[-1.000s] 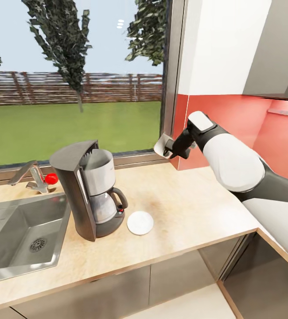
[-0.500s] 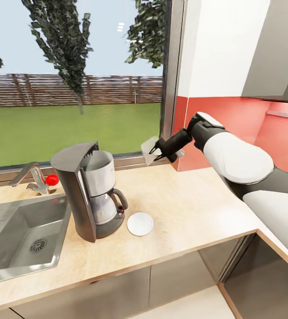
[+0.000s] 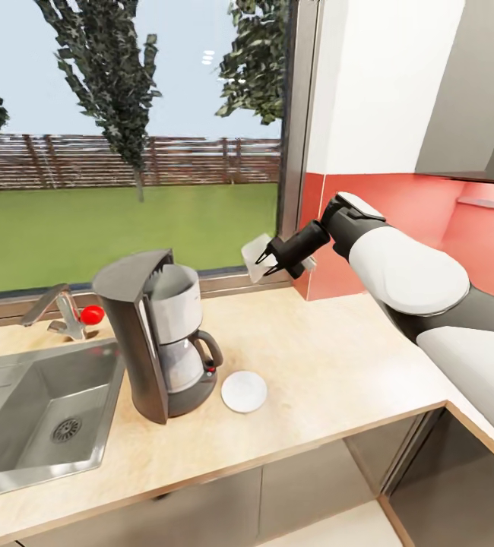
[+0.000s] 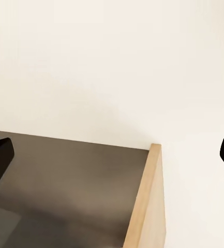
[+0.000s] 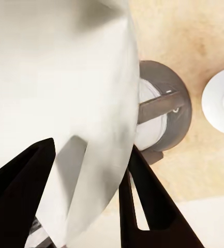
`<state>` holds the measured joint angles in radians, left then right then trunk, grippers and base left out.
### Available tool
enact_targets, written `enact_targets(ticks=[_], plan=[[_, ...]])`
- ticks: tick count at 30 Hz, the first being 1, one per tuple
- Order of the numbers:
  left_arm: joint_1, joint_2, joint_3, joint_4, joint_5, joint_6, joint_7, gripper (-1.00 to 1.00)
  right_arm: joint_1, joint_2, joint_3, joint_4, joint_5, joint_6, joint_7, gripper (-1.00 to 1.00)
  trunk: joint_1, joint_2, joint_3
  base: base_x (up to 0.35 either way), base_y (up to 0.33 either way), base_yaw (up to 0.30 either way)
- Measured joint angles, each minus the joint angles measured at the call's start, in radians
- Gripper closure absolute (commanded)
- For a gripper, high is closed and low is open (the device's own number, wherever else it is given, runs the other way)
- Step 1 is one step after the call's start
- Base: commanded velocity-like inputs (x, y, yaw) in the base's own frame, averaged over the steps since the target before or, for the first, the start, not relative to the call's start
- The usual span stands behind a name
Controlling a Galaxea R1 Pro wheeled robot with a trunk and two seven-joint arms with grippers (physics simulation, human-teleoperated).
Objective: Set up a coffee station on the kitchen countertop: keep the coffee maker on the countertop, move the bottle of coffee from the kitchen shelf to the counter next to the coffee maker, place a paper coffee filter on top of the coffee maker, put the saucer next to the coffee maker with the coffee cup on the saucer, and place the electric kettle next to the coffee maker.
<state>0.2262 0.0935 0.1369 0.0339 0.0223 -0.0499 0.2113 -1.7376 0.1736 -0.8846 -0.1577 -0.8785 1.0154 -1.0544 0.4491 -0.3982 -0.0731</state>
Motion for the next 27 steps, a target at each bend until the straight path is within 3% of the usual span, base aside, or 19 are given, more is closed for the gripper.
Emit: enact_targets(ticks=[10, 22, 27], plan=[[0.000, 0.000, 0.002, 0.000, 0.000, -0.001, 0.000, -1.00, 0.000, 0.000, 0.001, 0.002, 0.000, 0.000, 0.000, 1.00, 0.000, 0.000, 0.016, 0.154, 0.231, 0.000], [0.000, 0.000, 0.002, 0.000, 0.000, -0.001, 0.000, -1.00, 0.000, 0.000, 0.002, 0.003, 0.001, 0.000, 0.000, 1.00, 0.000, 0.000, 0.034, 0.008, 0.014, 0.000], [0.000, 0.000, 0.002, 0.000, 0.000, -0.003, 0.000, -1.00, 0.000, 0.000, 0.002, 0.003, 0.002, 0.000, 0.000, 1.00, 0.001, 0.000, 0.042, -0.202, 0.007, 0.000]])
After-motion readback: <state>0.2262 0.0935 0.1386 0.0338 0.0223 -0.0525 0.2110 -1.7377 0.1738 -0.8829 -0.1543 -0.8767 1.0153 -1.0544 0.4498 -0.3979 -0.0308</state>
